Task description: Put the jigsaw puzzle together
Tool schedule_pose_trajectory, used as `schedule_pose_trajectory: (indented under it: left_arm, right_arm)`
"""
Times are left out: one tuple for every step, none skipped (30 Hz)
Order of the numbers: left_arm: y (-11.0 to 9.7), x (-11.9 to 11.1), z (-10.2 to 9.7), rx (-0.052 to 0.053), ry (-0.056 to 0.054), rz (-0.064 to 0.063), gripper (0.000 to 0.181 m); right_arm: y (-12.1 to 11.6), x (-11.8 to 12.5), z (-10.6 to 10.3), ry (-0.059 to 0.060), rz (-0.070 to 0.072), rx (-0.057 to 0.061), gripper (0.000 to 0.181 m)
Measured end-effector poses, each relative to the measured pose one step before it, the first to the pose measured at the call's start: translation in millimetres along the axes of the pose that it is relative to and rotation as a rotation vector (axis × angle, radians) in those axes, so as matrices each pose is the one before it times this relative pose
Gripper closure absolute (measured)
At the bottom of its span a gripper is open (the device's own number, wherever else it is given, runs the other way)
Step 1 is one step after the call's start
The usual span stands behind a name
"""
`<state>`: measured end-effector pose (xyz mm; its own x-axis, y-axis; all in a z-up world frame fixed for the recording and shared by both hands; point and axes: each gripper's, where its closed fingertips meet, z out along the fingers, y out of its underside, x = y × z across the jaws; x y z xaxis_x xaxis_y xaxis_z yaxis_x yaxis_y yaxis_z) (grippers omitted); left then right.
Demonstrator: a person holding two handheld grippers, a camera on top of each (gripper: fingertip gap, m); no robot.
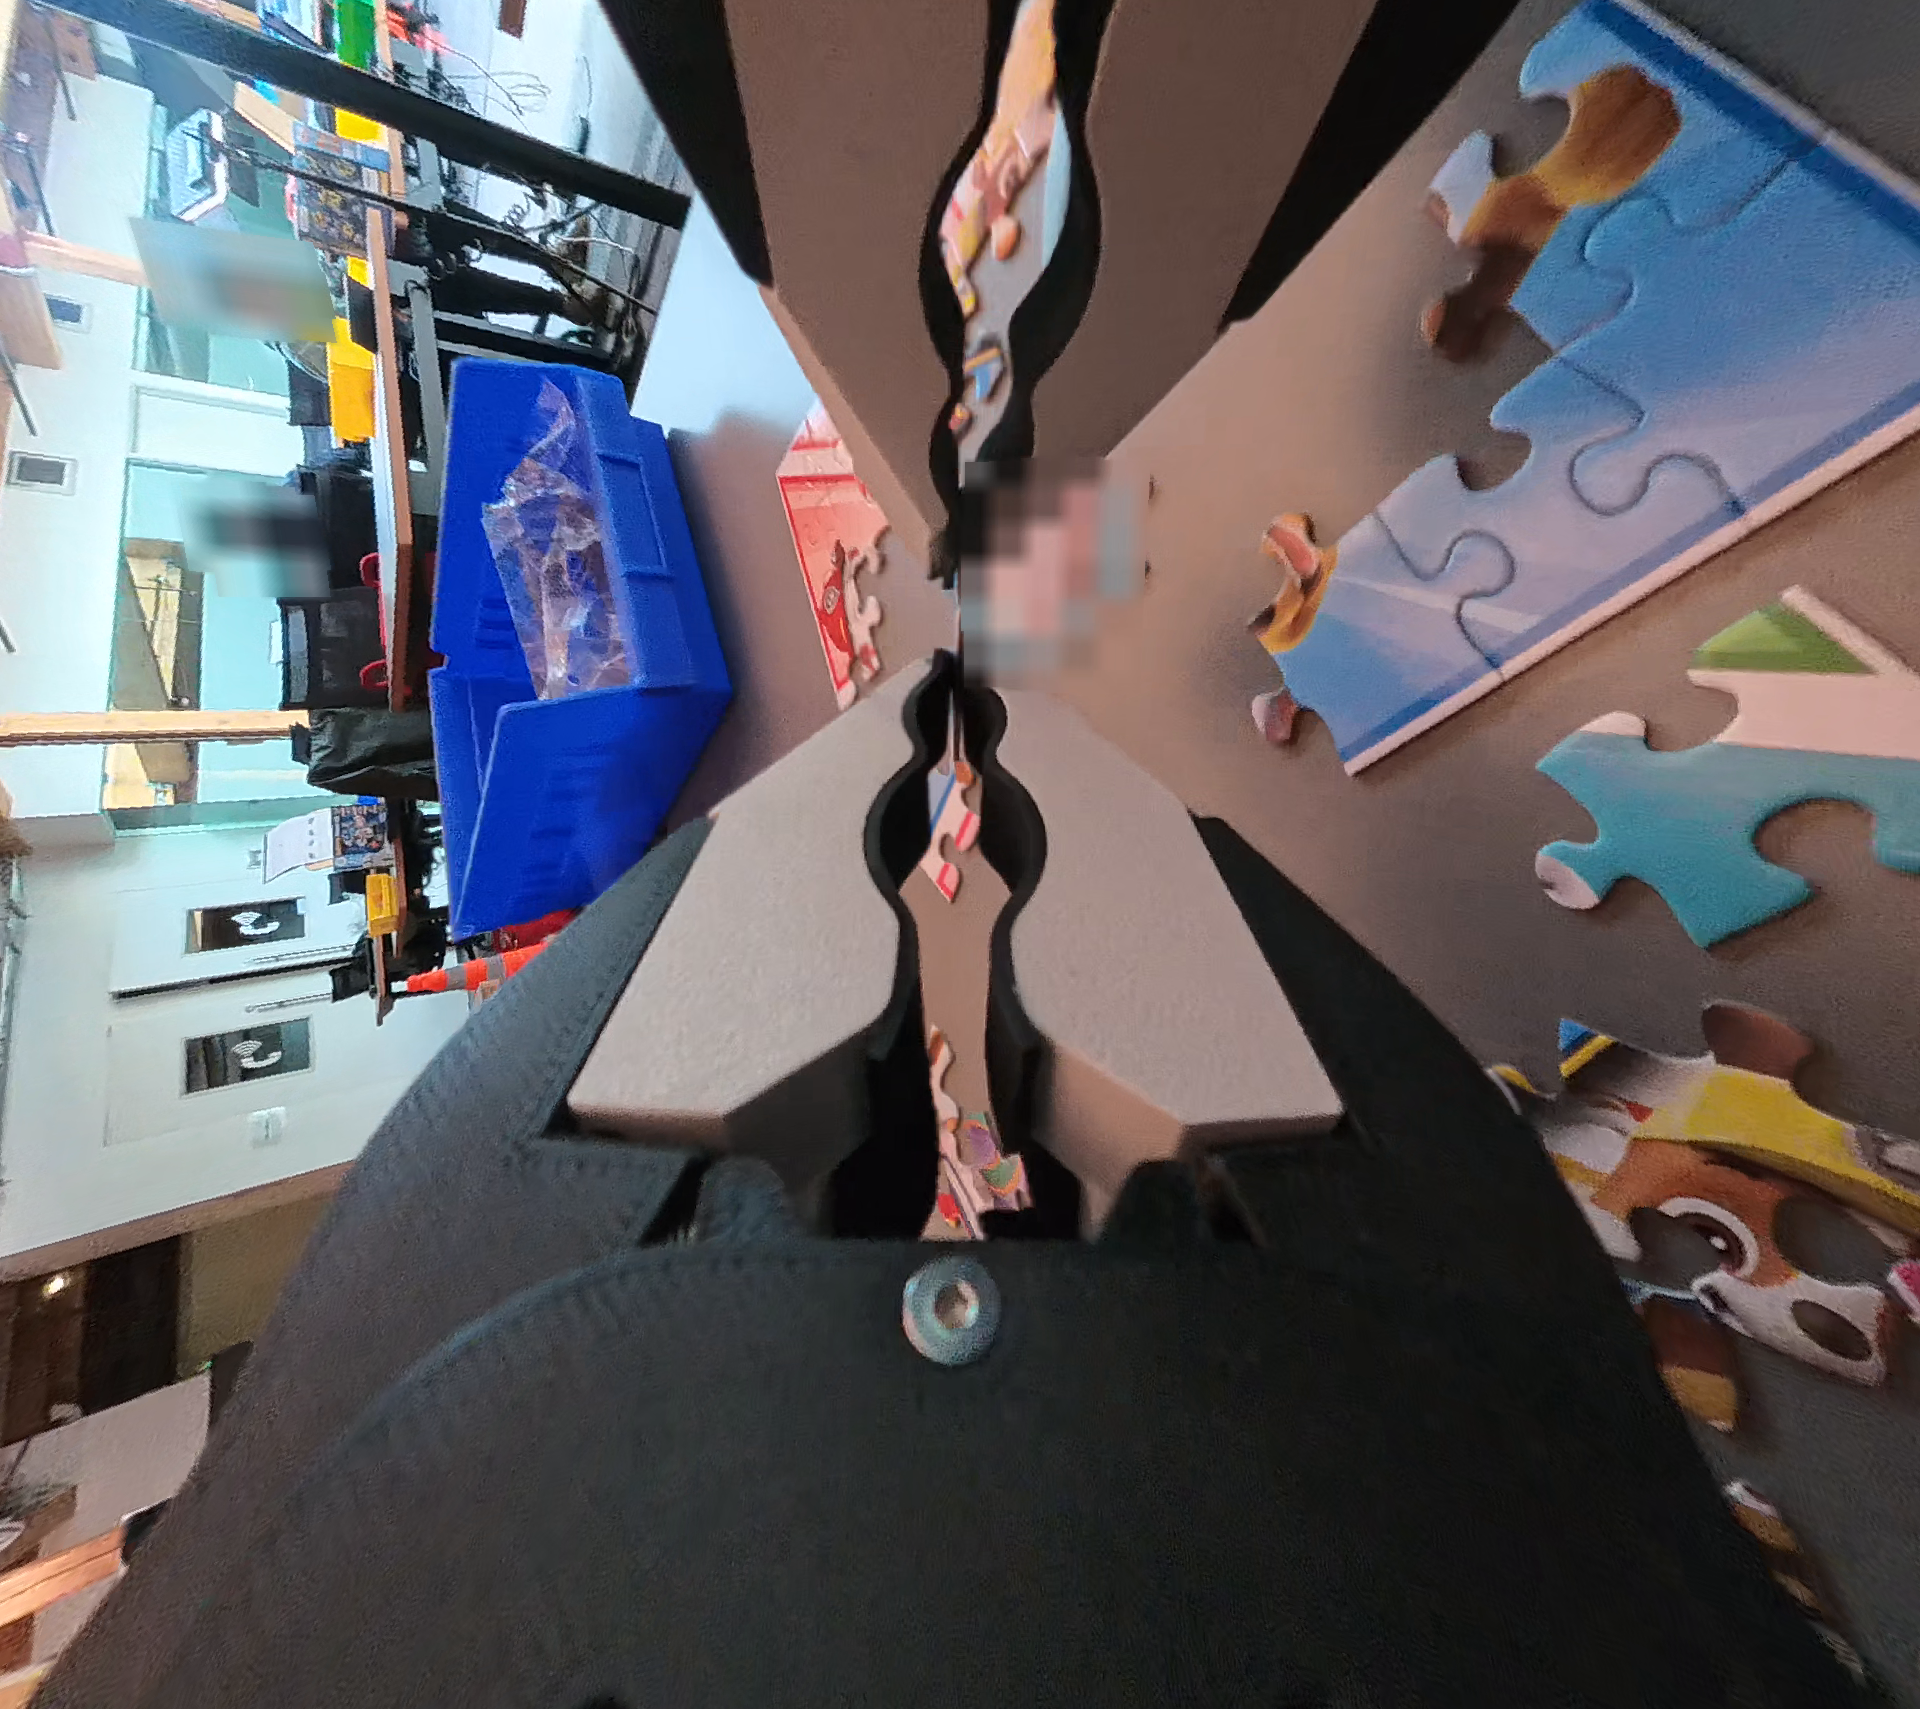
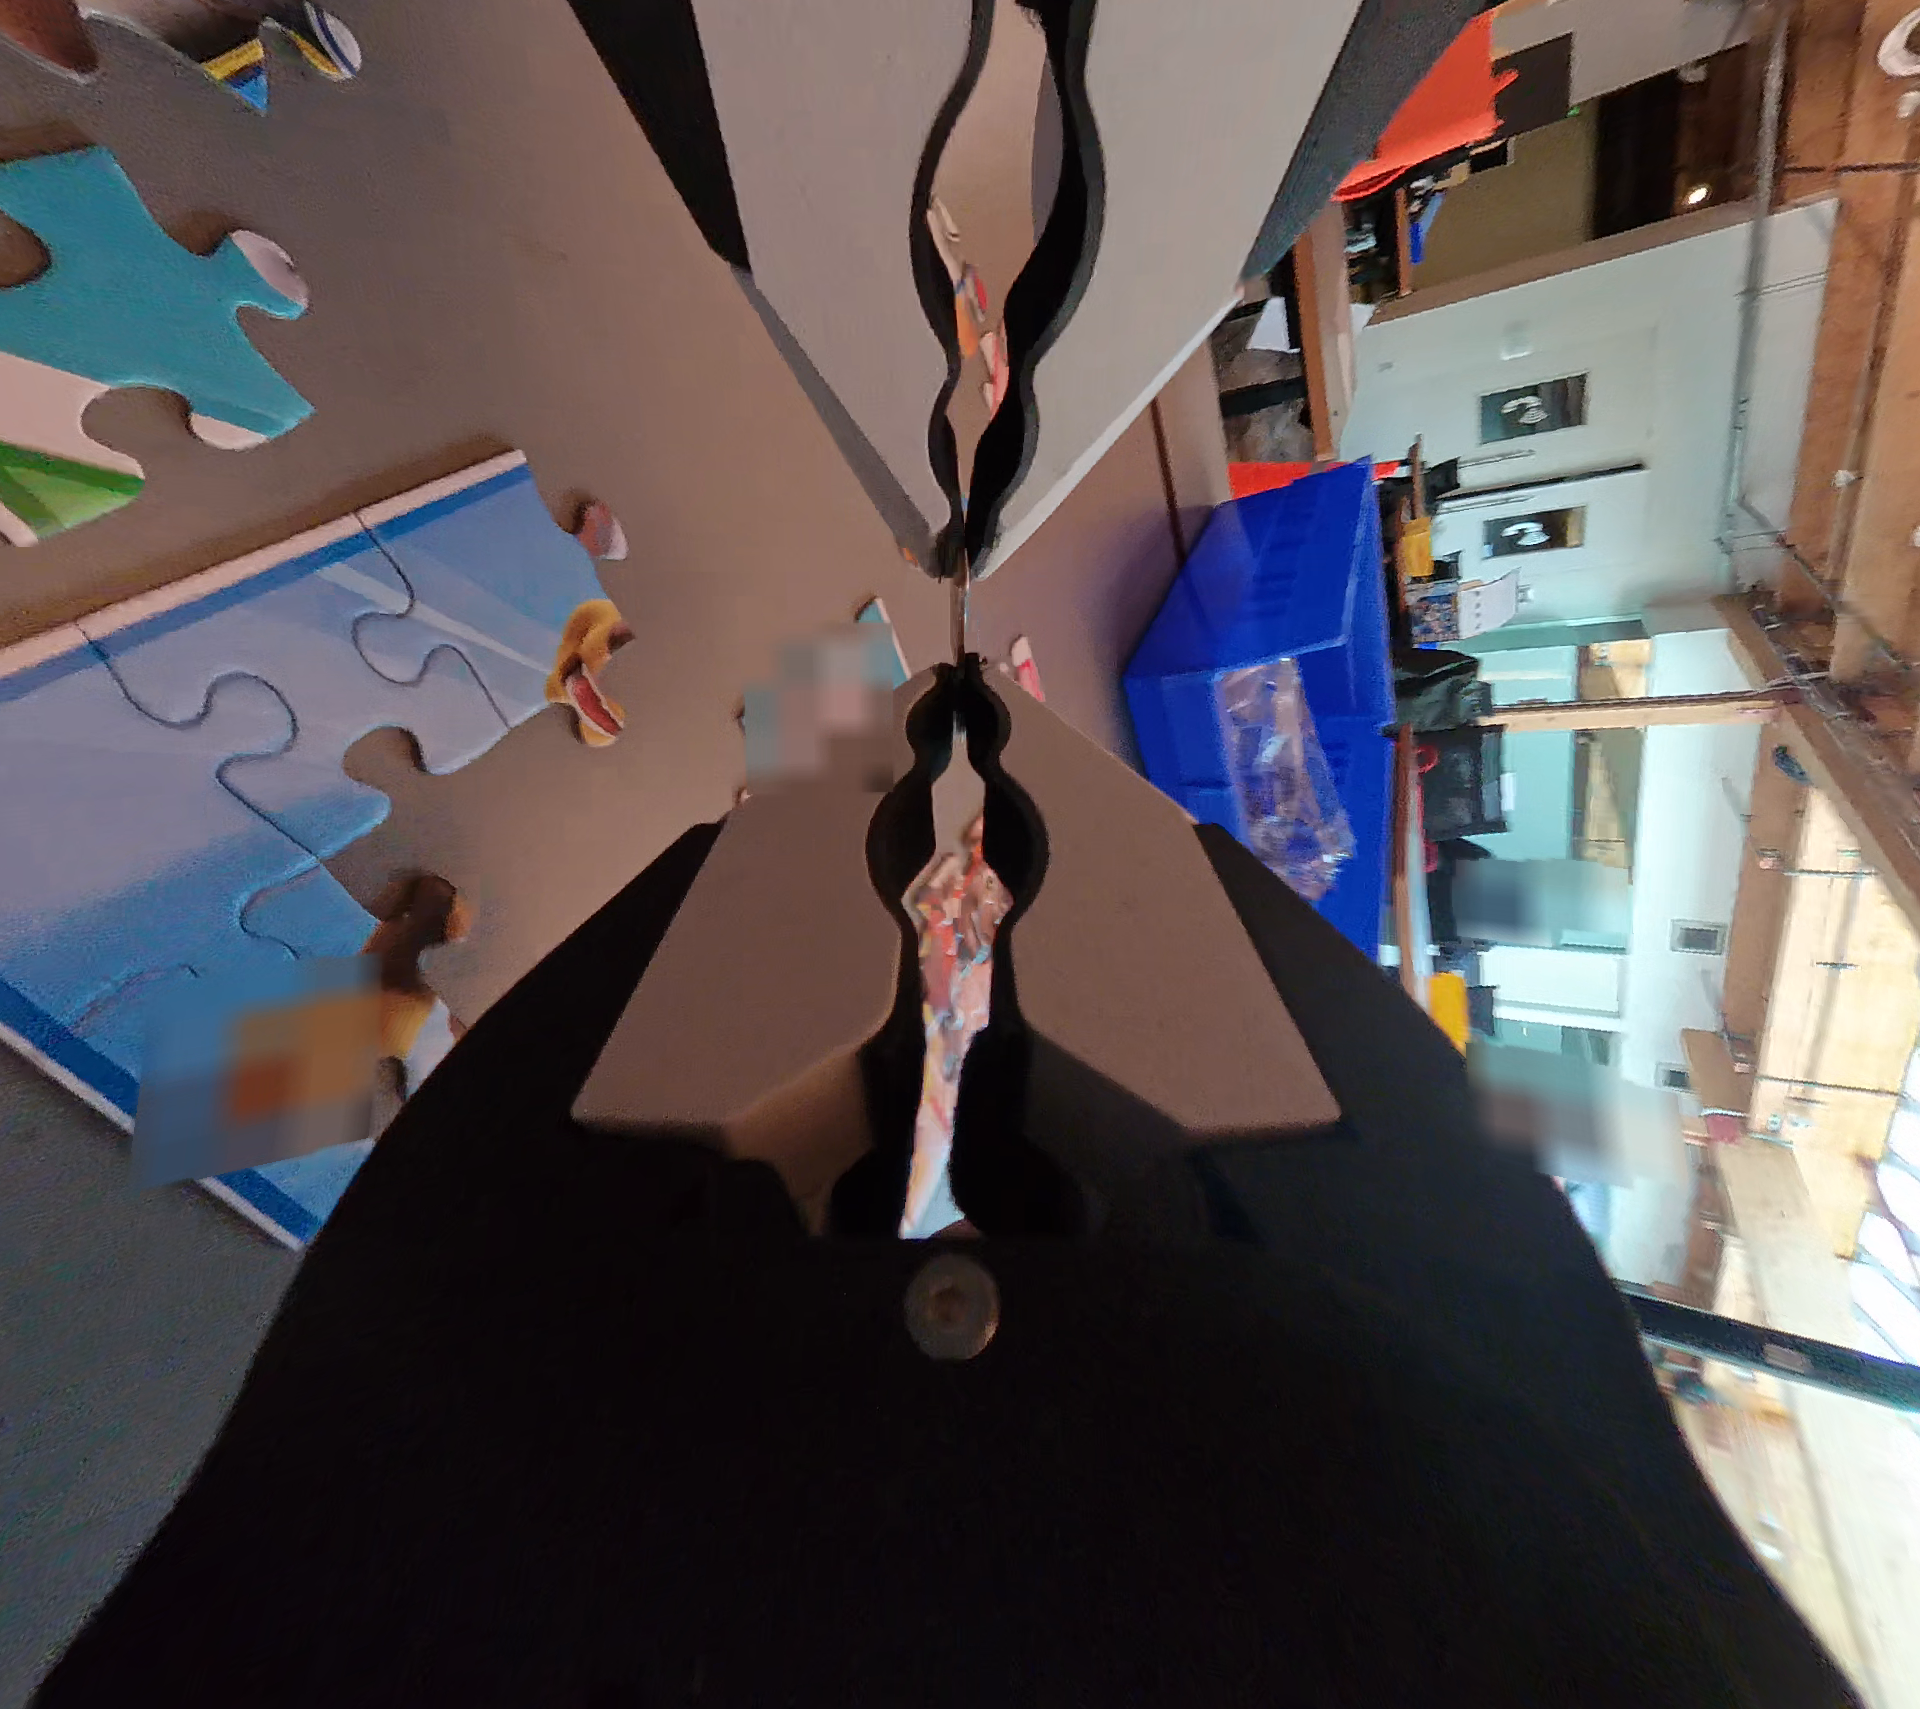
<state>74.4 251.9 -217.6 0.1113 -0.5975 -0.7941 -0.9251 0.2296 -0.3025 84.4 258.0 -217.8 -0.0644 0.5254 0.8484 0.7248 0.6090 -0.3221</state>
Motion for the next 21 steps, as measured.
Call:
schedule_pose_trajectory:
  left_arm:
    - [3.66,1.61,1.31,-0.0007,0.001,0.0042,0.181]
    - [3.88,2.05,1.47,0.0005,0.0076,0.0031,0.181]
    - [6.82,2.7,2.61,-0.0169,0.0133,0.0082,0.181]
    - [7.01,1.65,2.9,-0.015,0.0049,0.0192,0.181]
    - [5.24,0.79,2.32,-0.004,0.0008,0.0145,0.181]
    - [4.69,2.04,2.74,-0.0049,0.0125,0.0047,0.181]
    - [4.49,1.8,2.98,-0.007,0.0079,0.0115,0.181]
    - [3.39,1.61,3.23,-0.0039,0.0047,0.0161,0.181]
    - [2.19,1.93,3.34,-0.0012,0.0087,0.0095,0.181]
    - [0.65,0.95,2.88,0.0026,0.0043,0.0078,0.181]
    - [0.96,0.01,2.53,-0.004,-0.0006,0.014,0.181]
    - [0.57,-0.22,2.24,-0.0022,0.0004,0.0118,0.181]
    - [-0.34,-1.35,1.35,0.0063,-0.0023,0.0014,0.181]
    - [-0.16,-2.15,0.94,0.0057,-0.007,-0.0003,0.181]
    - [0.28,-1.29,1.11,0.0045,-0.0036,0.0052,0.181]
    - [0.46,0.7,1.74,0.0028,0.005,0.0045,0.181]
    - [-0.03,-0.48,0.94,0.0045,-0.0051,0.0118,0.181]
    - [0.57,-3.1,-0.4,-0.0033,-0.0177,0.017,0.181]
    - [-1.08,-3.23,-1.31,0.0058,-0.0118,0.0138,0.181]
    - [-0.48,-1.45,-0.22,0.0031,0.0032,0.0034,0.181]
    - [0.96,-0.03,1.32,-0.0022,0.0063,0.0111,0.181]
  right_arm:
    - [-0.46,-2.41,3.87,-0.0165,0.0349,0.004,0.181]
    - [0.43,-1.62,3.32,-0.0156,0.0319,-0.0001,0.181]
    - [2.28,-1.57,3.07,-0.0194,0.0209,-0.0063,0.173]
    - [2.94,-1.52,2.68,-0.0279,0.0275,-0.0018,0.17]
    - [3.67,-1.67,2.42,-0.0368,0.0402,0.0004,0.169]
    - [5.85,-0.55,2.5,-0.0331,0.0351,-0.0113,0.168]
    - [7.07,0.43,3.12,-0.0291,0.033,-0.0185,0.168]
    - [5.74,0.36,3.57,-0.0342,0.043,-0.0096,0.168]
    - [3.49,1.11,2.88,-0.0343,0.0499,0.0055,0.171]
    - [2.89,1.18,2.54,-0.0366,0.0526,0.0056,0.176]
    - [2.83,1.09,2.42,-0.0393,0.0529,-0.0009,0.178]
    - [1.24,2.44,1.56,-0.029,0.0481,0.0065,0.179]
    - [0.51,1.81,1.19,-0.0304,0.0445,0.0105,0.181]
    - [0.97,0.25,1.71,-0.0393,0.044,0.0009,0.181]
    - [0.21,0.88,1.63,-0.0287,0.0324,0.0008,0.181]
    - [-1.19,1.64,1.35,-0.0113,0.0109,0.008,0.181]
    - [-0.42,1.04,1.43,-0.0082,0.0017,-0.002,0.181]
    - [1.48,1.15,1.87,-0.0047,0.0035,-0.017,0.181]
    - [1.83,0.7,2.2,-0.0042,0.0003,-0.0197,0.181]
    - [1.28,0.0,2.37,-0.0053,-0.0032,-0.0128,0.181]
    - [1.27,-1.09,2.55,-0.0104,-0.0012,-0.0107,0.181]
